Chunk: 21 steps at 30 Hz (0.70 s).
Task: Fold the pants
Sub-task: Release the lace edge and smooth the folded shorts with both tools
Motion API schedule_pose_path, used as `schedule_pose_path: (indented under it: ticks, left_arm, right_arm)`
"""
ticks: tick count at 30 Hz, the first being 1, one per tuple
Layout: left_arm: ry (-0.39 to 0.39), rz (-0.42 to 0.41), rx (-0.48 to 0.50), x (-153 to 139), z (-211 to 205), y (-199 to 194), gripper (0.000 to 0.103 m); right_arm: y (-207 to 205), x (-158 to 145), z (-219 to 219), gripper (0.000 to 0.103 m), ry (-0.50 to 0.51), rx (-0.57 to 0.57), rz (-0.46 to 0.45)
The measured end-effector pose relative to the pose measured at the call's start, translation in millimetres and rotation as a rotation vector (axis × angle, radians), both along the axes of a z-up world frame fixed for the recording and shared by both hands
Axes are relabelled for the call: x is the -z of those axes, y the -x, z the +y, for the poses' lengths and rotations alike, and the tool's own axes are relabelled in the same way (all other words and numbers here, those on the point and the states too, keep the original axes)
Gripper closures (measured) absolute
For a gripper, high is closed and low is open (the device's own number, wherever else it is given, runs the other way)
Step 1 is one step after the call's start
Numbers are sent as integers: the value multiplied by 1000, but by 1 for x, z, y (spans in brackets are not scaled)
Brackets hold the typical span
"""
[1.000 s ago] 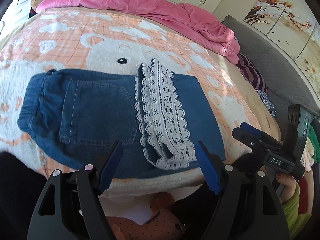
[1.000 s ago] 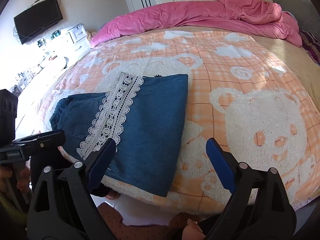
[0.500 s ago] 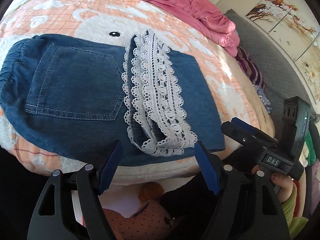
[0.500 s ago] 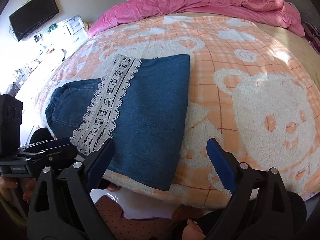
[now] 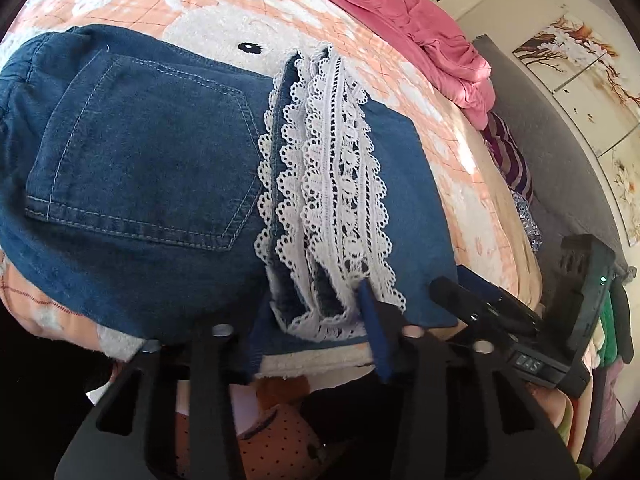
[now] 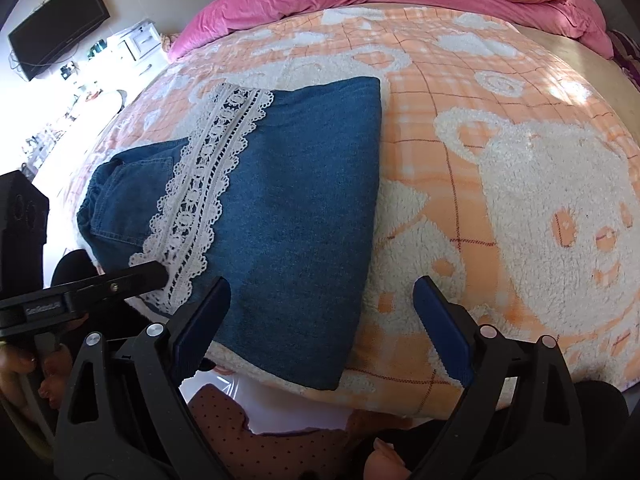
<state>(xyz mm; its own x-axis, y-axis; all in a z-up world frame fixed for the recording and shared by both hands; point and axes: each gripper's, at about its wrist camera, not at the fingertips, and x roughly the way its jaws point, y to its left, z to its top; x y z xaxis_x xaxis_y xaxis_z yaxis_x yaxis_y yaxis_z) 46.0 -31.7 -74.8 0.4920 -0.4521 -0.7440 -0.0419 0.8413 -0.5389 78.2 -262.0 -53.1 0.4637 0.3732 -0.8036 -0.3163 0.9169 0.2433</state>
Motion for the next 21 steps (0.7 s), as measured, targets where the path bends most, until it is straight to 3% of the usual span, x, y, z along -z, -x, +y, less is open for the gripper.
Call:
schedule_pose_path:
  ticks: [2,7,10,12,15,21]
  left_arm:
    - [19,-13,2,-2,3,1,81]
    - [-46,-39,29,-12,1,13,81]
    - [-97,-40,38,-10,-3,14,78]
    - [-111,-29,42,-8,-3,11,77]
    - [-164,-48,42,-9,-2,13,67]
    - [-206,-60,66,-9,-4,13,57]
  right_arm:
    - [1,-4,-1,16,2,1,-16]
    - [14,-27,2,16,-70,-50,-119]
    - [20,-35,17,16,-51,-106,-163]
    - [20,-33,25,16,-13,-121,-160]
    - [19,-23,37,17,37,-146,-142]
    - [8,10,37,20,109,-128,-46]
